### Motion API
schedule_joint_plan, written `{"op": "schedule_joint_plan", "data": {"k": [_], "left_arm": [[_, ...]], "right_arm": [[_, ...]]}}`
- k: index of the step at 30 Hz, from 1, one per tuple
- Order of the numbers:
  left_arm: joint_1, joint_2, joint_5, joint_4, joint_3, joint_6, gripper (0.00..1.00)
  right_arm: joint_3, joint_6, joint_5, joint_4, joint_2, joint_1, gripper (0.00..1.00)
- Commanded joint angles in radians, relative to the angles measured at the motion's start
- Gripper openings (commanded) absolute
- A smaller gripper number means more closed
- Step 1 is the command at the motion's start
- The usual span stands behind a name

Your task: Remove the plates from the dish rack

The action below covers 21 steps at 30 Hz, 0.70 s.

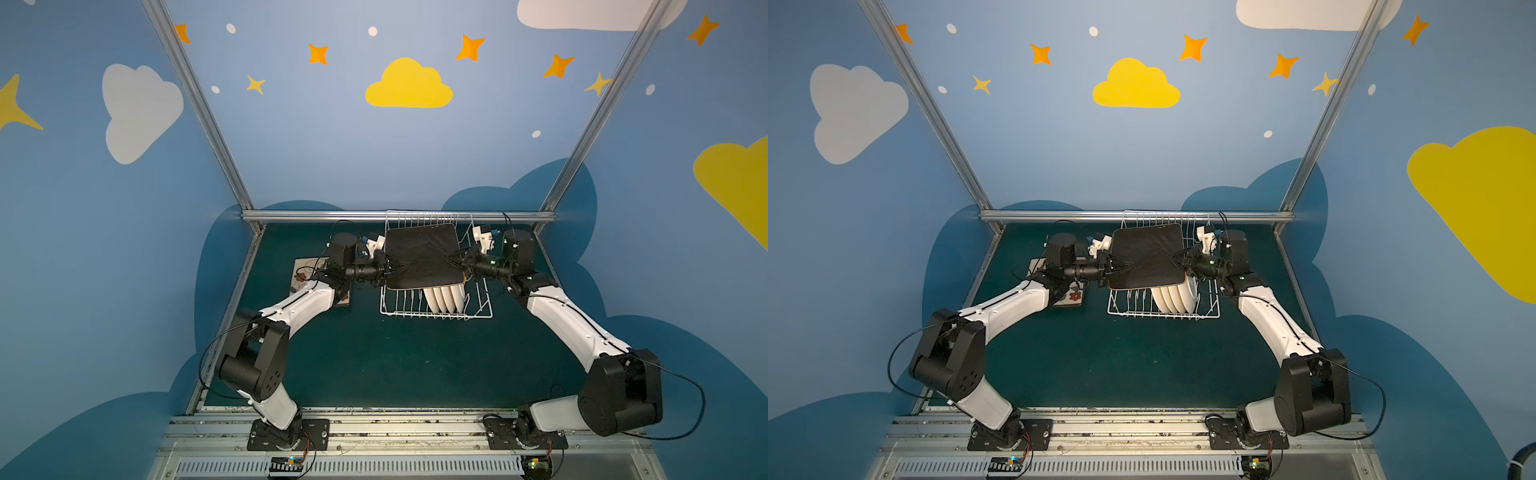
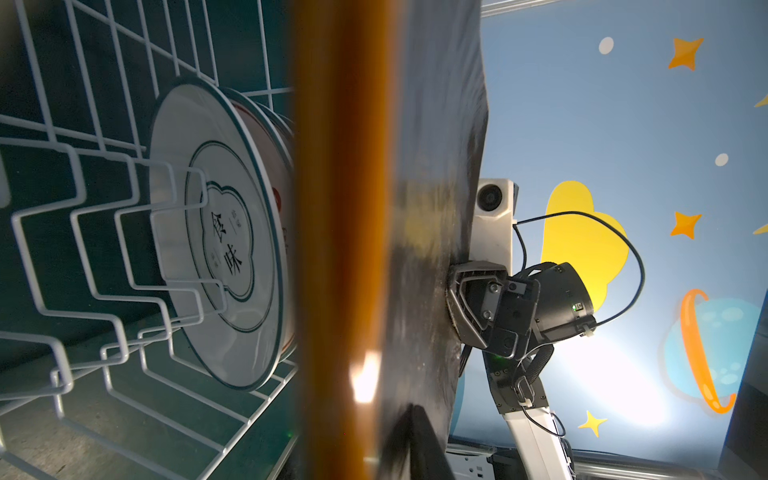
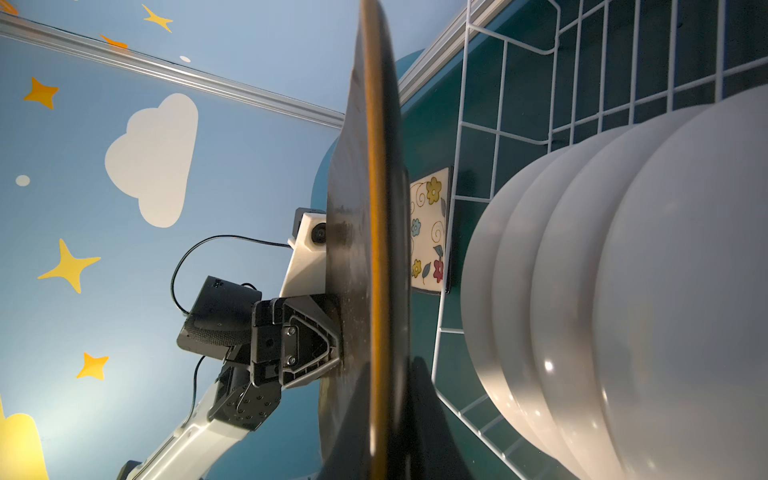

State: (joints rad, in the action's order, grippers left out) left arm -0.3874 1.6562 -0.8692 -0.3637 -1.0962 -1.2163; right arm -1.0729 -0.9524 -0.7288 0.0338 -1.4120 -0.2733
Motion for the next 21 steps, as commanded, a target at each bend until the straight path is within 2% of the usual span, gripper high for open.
{"op": "schedule_joint_plan", "data": {"k": [1,8,11,21], "left_arm": [[-0.014,0.003,-0.025,-0.051,-0.029,0.001,0.16],[-0.014,0.002,-0.027,-0.080,-0.021,-0.021,0.04],[-0.013,0.002,-0.027,-0.095,-0.020,-0.031,0.03],[-0.011,0.004,-0.021,-0.186,-0.001,-0.077,0.03]], "right_arm": [[-0.033,0.010,-0.063,0.121,0.016,-0.015,0.00],[-0.026,0.016,-0.065,0.113,0.016,-0.013,0.00],[-0.024,0.020,-0.066,0.109,0.015,-0.012,0.00],[-0.025,0.020,-0.078,0.104,0.010,-0.011,0.19]]}}
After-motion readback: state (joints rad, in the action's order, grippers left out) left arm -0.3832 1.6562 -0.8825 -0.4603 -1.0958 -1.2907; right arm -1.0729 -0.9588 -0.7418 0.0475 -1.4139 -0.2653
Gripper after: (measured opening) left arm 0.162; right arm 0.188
